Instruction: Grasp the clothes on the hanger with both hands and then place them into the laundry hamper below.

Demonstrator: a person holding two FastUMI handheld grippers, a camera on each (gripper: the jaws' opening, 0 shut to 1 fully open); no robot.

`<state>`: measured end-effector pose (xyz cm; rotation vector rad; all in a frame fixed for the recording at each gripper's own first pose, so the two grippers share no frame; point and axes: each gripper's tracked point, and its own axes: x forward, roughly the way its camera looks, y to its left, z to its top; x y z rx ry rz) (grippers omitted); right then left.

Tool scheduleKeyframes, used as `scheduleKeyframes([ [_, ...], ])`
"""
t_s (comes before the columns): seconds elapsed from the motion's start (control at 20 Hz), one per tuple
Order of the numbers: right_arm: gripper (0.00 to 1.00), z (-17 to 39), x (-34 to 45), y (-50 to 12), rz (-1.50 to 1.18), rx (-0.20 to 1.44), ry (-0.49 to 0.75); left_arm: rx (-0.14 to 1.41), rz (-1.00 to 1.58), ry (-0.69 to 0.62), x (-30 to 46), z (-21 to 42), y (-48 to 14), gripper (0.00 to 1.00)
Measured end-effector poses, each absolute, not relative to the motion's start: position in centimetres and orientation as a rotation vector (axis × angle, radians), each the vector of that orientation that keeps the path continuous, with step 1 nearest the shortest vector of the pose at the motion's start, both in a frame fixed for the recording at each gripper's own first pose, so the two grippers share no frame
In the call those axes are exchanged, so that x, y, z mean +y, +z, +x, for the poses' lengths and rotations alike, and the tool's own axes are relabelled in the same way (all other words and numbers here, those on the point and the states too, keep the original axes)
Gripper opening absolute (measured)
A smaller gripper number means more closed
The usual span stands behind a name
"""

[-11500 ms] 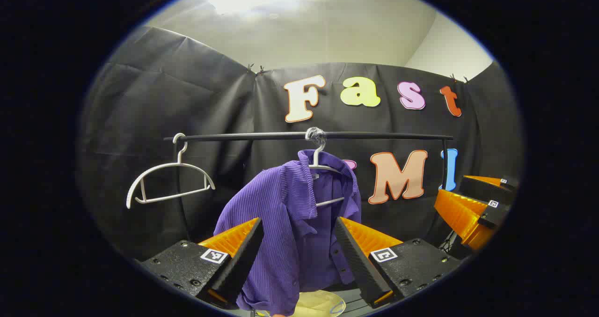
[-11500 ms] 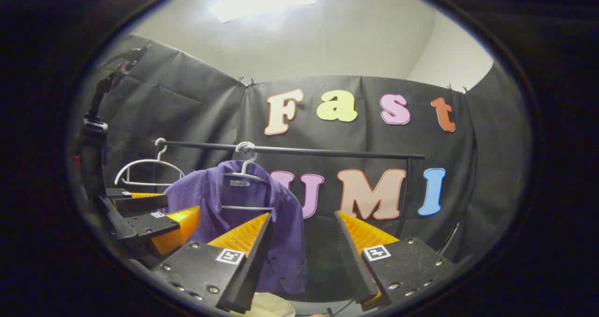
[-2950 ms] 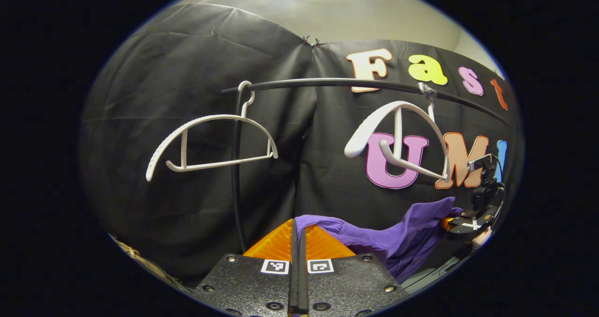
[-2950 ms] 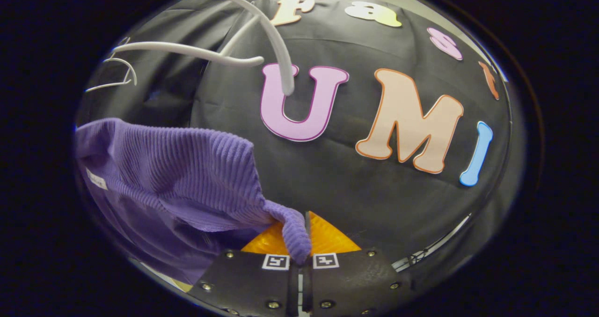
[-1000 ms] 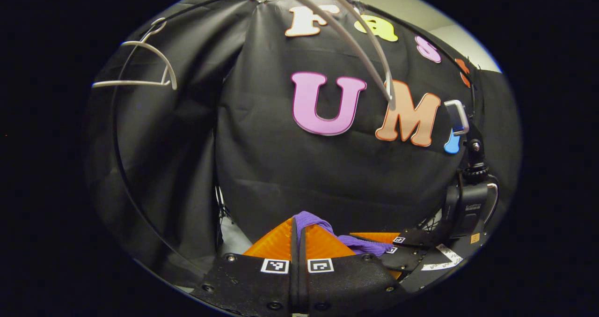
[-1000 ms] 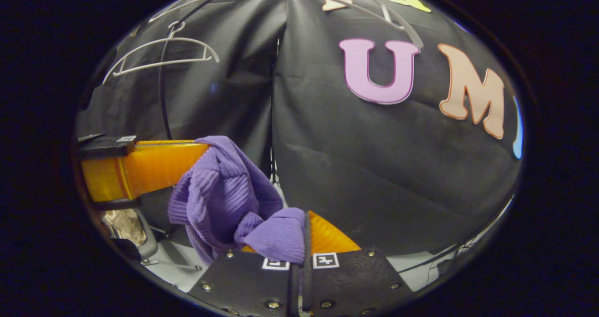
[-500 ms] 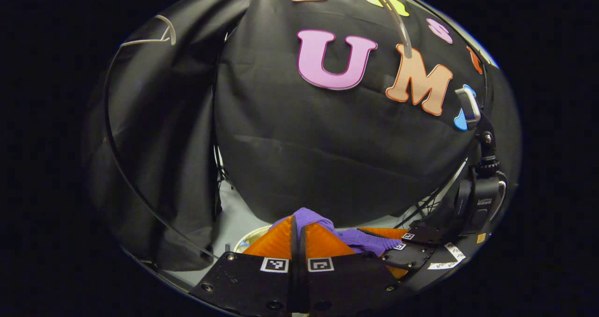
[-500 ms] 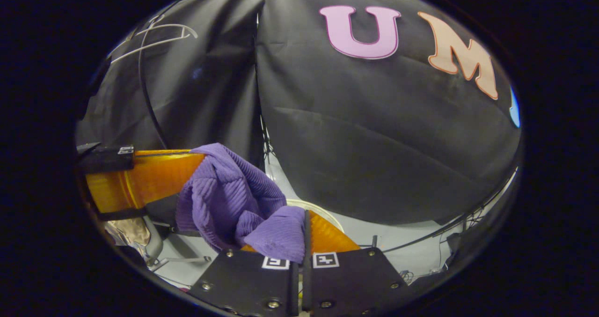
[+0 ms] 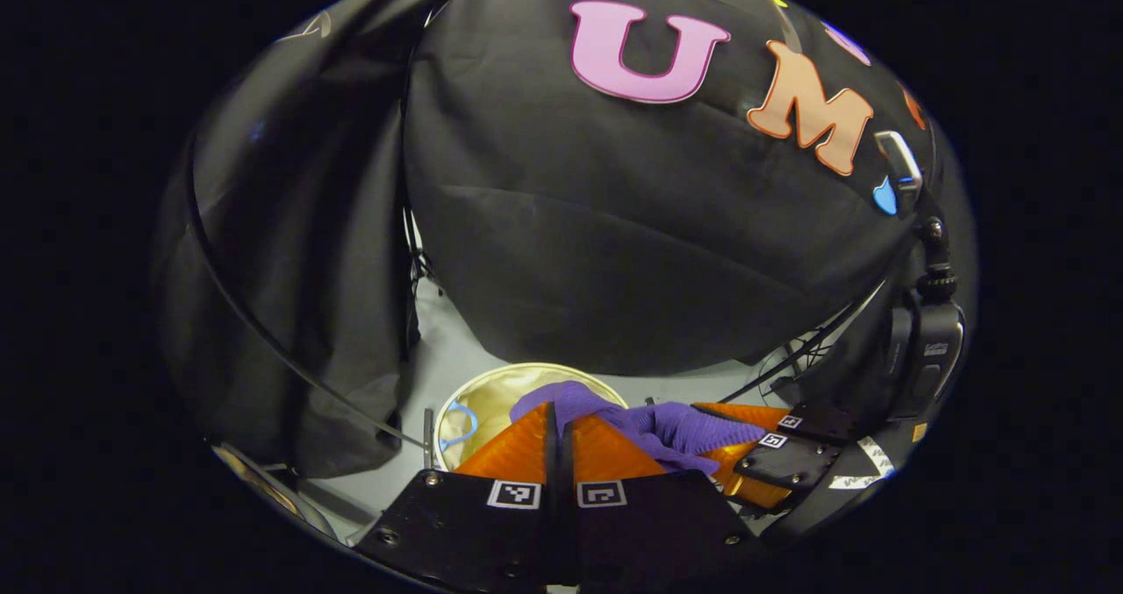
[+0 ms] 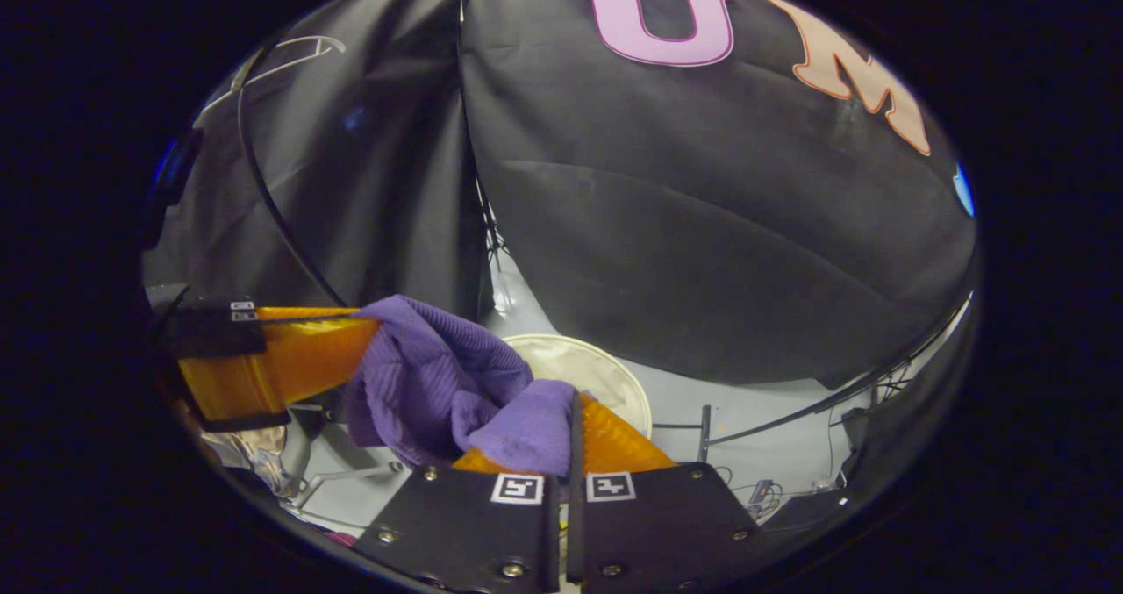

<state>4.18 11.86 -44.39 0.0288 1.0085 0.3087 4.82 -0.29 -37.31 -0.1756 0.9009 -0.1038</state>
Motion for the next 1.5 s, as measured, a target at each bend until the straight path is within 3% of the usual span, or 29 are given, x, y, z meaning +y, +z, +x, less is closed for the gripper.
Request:
scheduleKeyframes([
  [0.2,0.04,4.3,11.7,-44.7,0.004,0.998,0.32,1.016,-0.23,-0.088,-0.6,2.7,-39.9,0.05],
  [0.25,0.04,4.3,11.6,-44.6,0.008,0.996,0.324,1.009,-0.246,-0.089,-0.6,3.2,-39.7,0.0],
  [0.3,0.04,4.3,11.9,-44.5,0.016,0.996,0.323,0.998,-0.251,-0.089,-0.6,3.5,-39.6,0.2],
  [0.35,0.04,4.5,11.8,-44.5,0.024,0.997,0.321,0.993,-0.248,-0.085,-0.5,3.5,-39.7,0.19],
  [0.4,0.04,4.5,11.8,-44.4,0.028,0.997,0.319,0.99,-0.247,-0.083,-0.2,3.4,-39.5,0.28],
  [1.1,0.04,4.4,11.3,-44.0,0.032,0.99,0.314,0.982,-0.239,-0.089,-0.1,3.4,-39.5,0.28],
  [1.5,0.04,5.2,10.3,-41.7,0.057,0.912,0.279,0.869,-0.226,-0.143,-0.9,4.1,-36.2,0.29],
])
